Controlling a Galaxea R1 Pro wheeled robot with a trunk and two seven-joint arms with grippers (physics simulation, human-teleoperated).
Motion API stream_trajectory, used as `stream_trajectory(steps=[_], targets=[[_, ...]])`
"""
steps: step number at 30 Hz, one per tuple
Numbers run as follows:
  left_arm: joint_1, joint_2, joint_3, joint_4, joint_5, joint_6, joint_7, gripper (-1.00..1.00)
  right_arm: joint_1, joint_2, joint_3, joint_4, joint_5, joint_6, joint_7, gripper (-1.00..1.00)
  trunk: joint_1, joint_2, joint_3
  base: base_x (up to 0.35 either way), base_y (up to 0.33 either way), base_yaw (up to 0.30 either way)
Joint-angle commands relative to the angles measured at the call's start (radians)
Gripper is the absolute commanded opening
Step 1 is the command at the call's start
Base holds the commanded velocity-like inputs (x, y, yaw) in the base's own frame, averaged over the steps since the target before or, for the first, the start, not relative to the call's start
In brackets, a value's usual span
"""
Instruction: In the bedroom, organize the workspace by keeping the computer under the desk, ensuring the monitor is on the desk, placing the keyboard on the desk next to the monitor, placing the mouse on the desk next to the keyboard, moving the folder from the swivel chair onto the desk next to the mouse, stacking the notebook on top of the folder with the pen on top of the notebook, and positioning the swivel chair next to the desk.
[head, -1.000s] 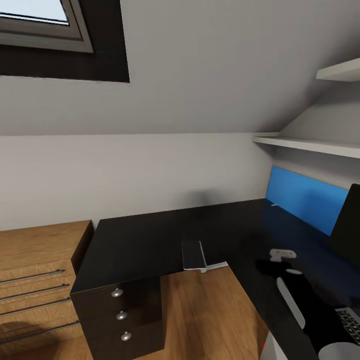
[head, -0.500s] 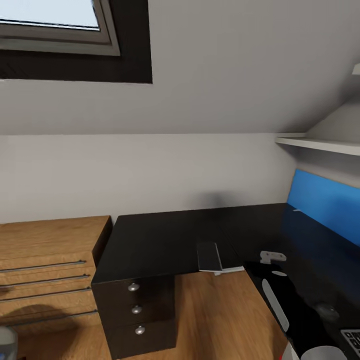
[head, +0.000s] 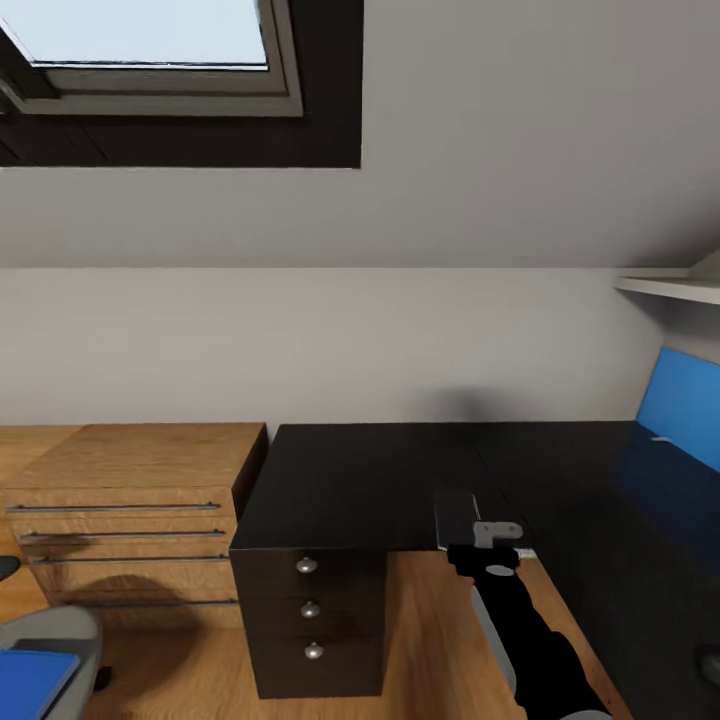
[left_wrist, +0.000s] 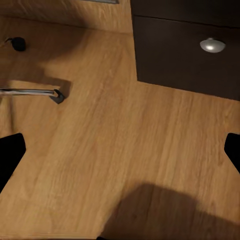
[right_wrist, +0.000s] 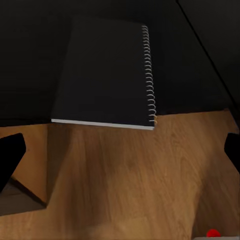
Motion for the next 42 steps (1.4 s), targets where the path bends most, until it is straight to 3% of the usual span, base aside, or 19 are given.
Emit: stream_trajectory(steps=[1,6,9,13,22,29,31,34,39,42], targets=[[-0.002,0.001,-0.008,0.0,0.01,-0.008,0.006,1.0,0.0,0.002,0.001,0.0,0.009,0.005,-0.004,1.0,0.0,-0.001,-0.001,0.0,0.0,0.276],[-0.002,0.0,-0.009,0.008,0.01,-0.008,0.006,1.0,0.001,0.008,0.002,0.008,0.027,-0.004,-0.003,1.0,0.0,-0.001,-0.003,0.0,0.0,0.27],[-0.002,-0.001,-0.009,0.023,0.01,-0.008,0.006,1.0,0.001,0.01,0.028,0.053,0.035,-0.028,-0.002,1.0,0.0,-0.001,-0.006,0.0,0.0,0.261],[-0.002,-0.004,-0.011,0.027,0.005,-0.008,0.006,1.0,0.001,0.011,0.093,0.1,0.042,-0.096,-0.004,1.0,0.0,-0.001,-0.009,0.0,0.0,0.258],[-0.002,0.001,-0.006,0.024,0.007,-0.007,0.006,1.0,0.004,0.022,0.109,0.144,0.036,-0.149,-0.024,1.0,0.0,-0.001,-0.016,0.0,0.0,0.258],[-0.002,-0.004,-0.008,0.027,0.013,-0.007,0.005,1.0,0.041,0.042,0.112,0.519,0.034,-0.513,-0.065,1.0,0.0,-0.001,-0.022,0.0,0.0,0.257],[-0.002,-0.004,-0.007,0.027,0.013,-0.007,0.005,1.0,0.042,0.043,0.112,0.585,0.034,-0.583,-0.075,1.0,0.0,-0.001,-0.023,0.0,0.0,0.257],[-0.002,-0.004,-0.007,0.027,0.013,-0.006,0.006,1.0,0.043,0.041,0.108,0.725,0.033,-0.746,-0.086,1.0,0.0,-0.001,-0.026,0.0,0.0,0.256],[-0.002,-0.003,-0.006,0.027,0.012,-0.006,0.006,1.0,0.043,0.036,0.106,0.892,0.032,-0.947,-0.086,1.0,0.0,-0.001,-0.03,0.0,0.0,0.206],[-0.002,-0.002,-0.006,0.027,0.012,-0.007,0.006,1.0,0.044,0.034,0.107,0.936,0.032,-0.996,-0.083,1.0,0.0,-0.001,-0.031,0.0,0.0,0.07]])
